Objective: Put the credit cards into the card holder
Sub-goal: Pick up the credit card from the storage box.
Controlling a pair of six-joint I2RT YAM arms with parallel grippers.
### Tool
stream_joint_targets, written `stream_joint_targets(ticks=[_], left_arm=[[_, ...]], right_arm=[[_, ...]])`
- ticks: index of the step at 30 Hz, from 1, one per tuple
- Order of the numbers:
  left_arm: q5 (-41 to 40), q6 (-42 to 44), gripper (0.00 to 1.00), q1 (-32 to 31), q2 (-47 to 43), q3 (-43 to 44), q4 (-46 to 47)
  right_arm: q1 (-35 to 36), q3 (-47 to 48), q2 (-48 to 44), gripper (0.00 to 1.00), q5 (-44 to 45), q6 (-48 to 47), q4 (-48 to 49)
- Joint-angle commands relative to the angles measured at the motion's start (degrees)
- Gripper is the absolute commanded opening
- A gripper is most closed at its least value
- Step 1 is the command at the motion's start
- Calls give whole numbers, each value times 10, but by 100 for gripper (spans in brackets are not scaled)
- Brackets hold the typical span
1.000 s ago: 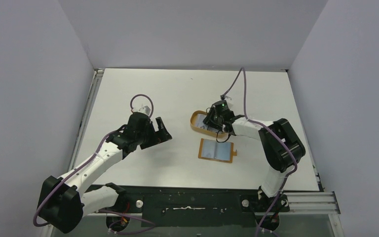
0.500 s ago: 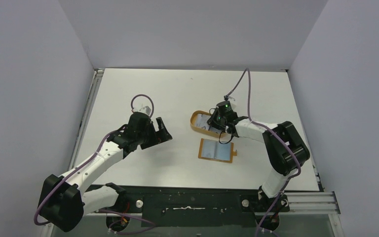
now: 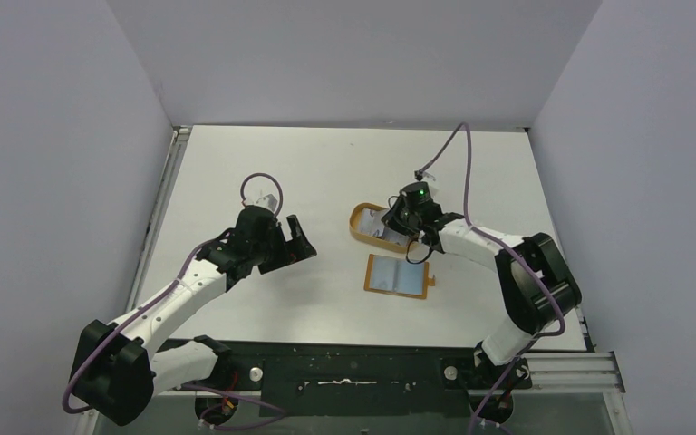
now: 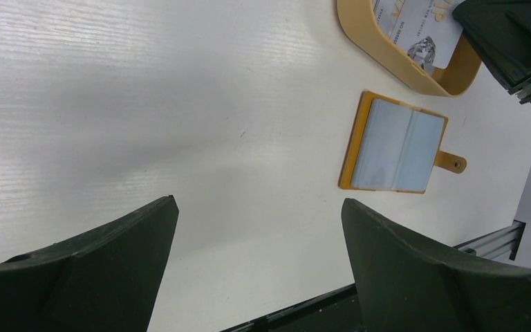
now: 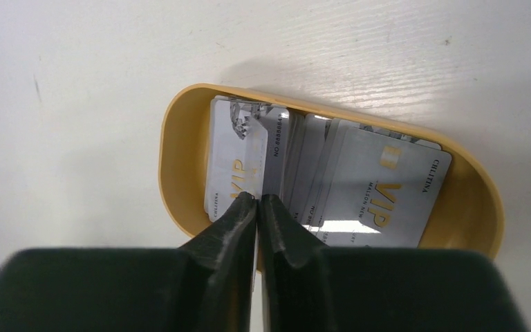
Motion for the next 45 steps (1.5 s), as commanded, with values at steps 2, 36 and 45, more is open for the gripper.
stream_joint_targets(ticks=[2, 36, 45], left_arm=[[6, 3, 87, 4, 0, 5, 34], [67, -5, 97, -19, -12, -3, 158], [38, 60, 81, -173, 136, 115, 123]], right_arm=[[-3, 7, -42, 0, -15, 23, 0], [-107, 140, -294, 0, -199, -44, -395], [-87, -63, -415, 0, -129, -134, -385]])
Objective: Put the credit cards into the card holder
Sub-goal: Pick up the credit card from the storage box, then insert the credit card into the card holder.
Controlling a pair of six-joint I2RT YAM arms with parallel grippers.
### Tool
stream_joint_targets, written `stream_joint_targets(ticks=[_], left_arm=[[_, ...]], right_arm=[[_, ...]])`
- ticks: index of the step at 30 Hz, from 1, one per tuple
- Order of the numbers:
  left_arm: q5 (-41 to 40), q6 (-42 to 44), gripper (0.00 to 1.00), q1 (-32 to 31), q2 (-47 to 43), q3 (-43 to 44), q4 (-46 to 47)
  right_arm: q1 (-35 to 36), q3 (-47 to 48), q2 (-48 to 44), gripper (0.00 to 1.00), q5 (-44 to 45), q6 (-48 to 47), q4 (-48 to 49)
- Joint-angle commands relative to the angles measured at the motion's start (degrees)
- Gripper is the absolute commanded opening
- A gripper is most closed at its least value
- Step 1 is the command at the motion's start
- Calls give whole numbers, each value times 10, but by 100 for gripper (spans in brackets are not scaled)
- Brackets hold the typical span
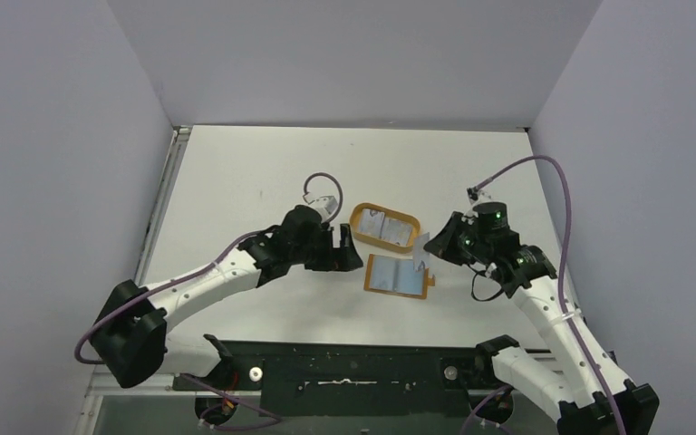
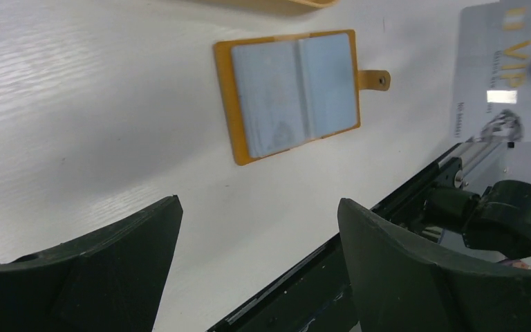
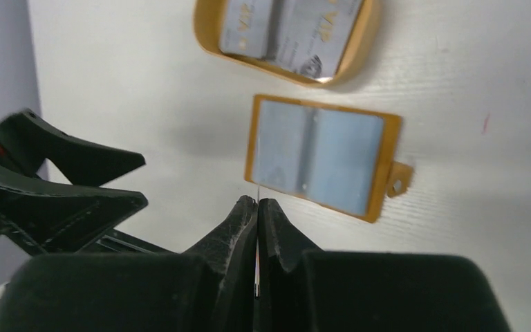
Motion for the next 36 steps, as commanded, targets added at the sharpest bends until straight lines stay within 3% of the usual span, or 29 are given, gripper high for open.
stream_joint_targets(ticks=[1, 10, 19, 36], left_arm=[[14, 28, 78, -32, 70, 67, 38], [51, 8, 55, -34, 221, 142, 55], [27, -20, 38, -21, 271, 137, 26], [25, -20, 25, -13, 310, 152, -16]], right_arm=[[7, -72, -9, 0, 14, -51, -3], [14, -194, 1, 0, -62, -8, 176], [16, -253, 74, 0, -69, 49, 336], [14, -262, 104, 0, -80, 46, 361]])
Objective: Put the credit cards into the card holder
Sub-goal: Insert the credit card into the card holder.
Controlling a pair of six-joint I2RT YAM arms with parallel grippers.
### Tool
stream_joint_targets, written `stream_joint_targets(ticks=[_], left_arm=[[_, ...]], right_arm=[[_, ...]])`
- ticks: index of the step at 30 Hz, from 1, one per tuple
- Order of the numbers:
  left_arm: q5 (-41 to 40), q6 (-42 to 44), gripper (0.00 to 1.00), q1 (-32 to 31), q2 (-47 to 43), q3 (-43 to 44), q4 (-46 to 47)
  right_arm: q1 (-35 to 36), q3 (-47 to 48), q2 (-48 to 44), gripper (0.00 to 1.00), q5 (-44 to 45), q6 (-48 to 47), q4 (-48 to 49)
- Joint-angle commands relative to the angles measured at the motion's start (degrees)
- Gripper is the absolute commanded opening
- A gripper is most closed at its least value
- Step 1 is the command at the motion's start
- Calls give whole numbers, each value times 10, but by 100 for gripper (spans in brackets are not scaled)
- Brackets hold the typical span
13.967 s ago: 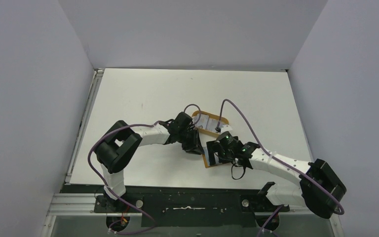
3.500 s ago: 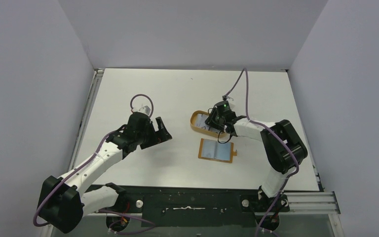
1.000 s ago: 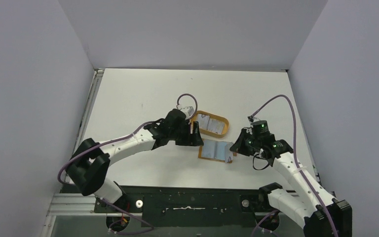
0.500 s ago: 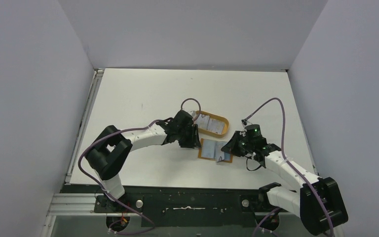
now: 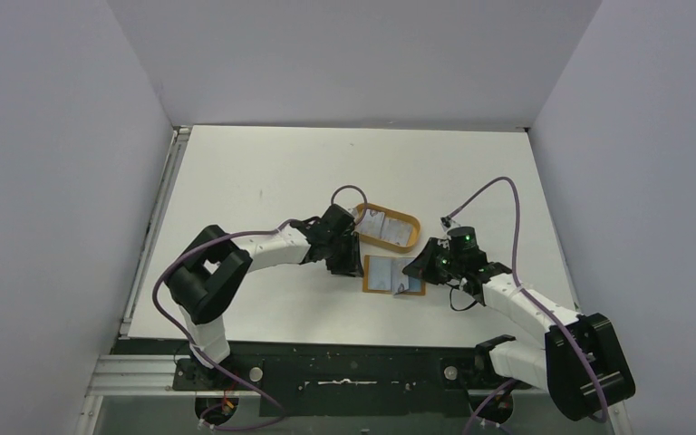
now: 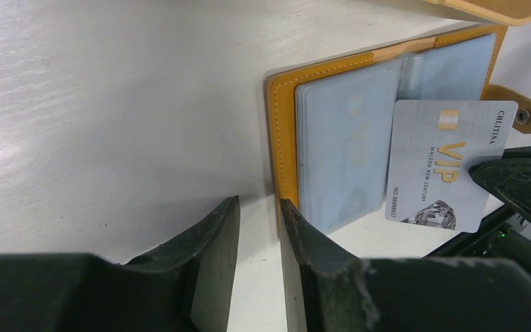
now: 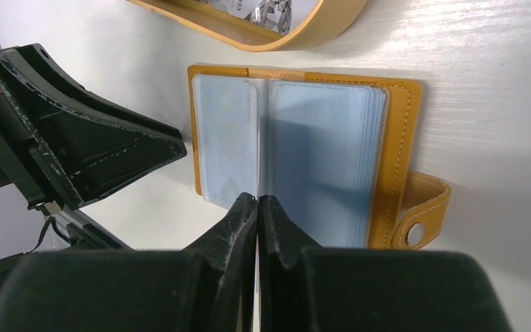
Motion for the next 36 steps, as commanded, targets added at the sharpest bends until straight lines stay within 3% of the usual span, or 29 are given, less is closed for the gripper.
stream_joint_targets(ticks=[1, 36], left_arm=[[-8, -2, 24, 6, 7, 23, -14], [8, -2, 20, 9, 33, 35, -22]], right_arm=[[1, -4, -17, 0, -1, 9, 42], [-3, 7, 52, 0, -21, -17, 64]])
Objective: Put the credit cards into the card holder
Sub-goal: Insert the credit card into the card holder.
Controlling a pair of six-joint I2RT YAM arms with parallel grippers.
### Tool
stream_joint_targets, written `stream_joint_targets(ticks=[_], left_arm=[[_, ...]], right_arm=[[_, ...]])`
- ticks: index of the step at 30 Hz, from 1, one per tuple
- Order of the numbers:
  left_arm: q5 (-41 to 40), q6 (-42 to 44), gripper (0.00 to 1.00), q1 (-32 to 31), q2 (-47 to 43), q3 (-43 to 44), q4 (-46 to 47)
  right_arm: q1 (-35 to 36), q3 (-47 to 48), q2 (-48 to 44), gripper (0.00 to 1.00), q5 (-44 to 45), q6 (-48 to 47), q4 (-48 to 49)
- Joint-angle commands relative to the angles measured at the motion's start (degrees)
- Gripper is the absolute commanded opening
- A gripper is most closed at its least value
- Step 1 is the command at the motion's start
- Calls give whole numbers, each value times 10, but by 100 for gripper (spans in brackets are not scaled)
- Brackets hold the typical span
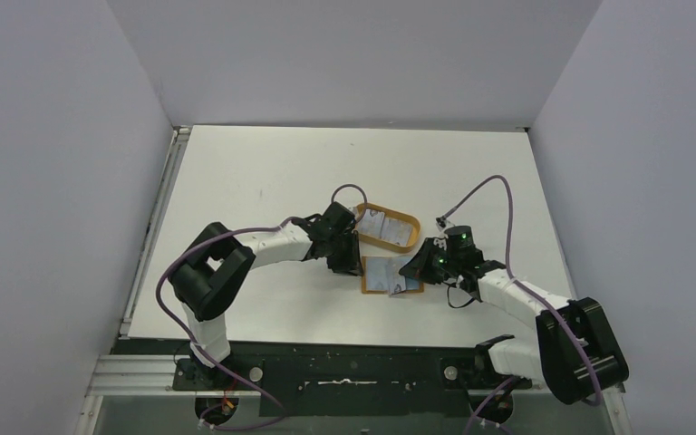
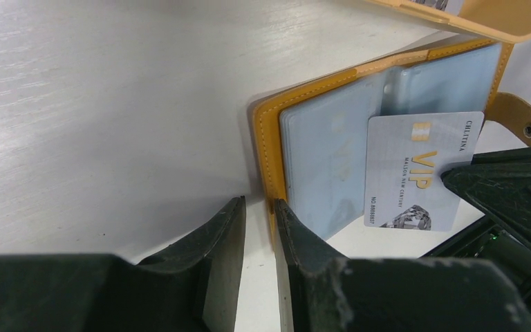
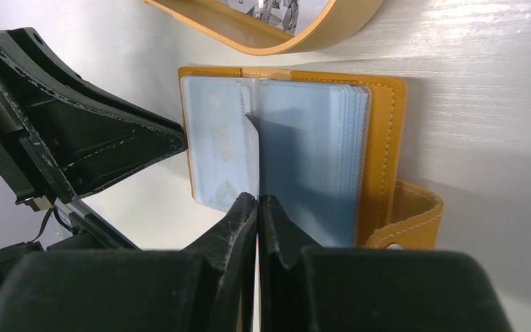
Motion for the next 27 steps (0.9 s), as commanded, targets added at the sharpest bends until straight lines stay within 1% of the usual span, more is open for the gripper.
stream_joint_targets(ticks=[1, 18, 27], left_arm=[[2, 3, 20, 4, 18, 17, -10], [14, 9, 17, 4, 45, 33, -17], [13, 11, 13, 4, 49, 37, -23]], right_arm=[[-2, 5, 8, 0, 11, -13, 27], [-2, -11, 41, 0, 5, -8, 95], [-2, -19, 31, 0, 67, -62, 57]])
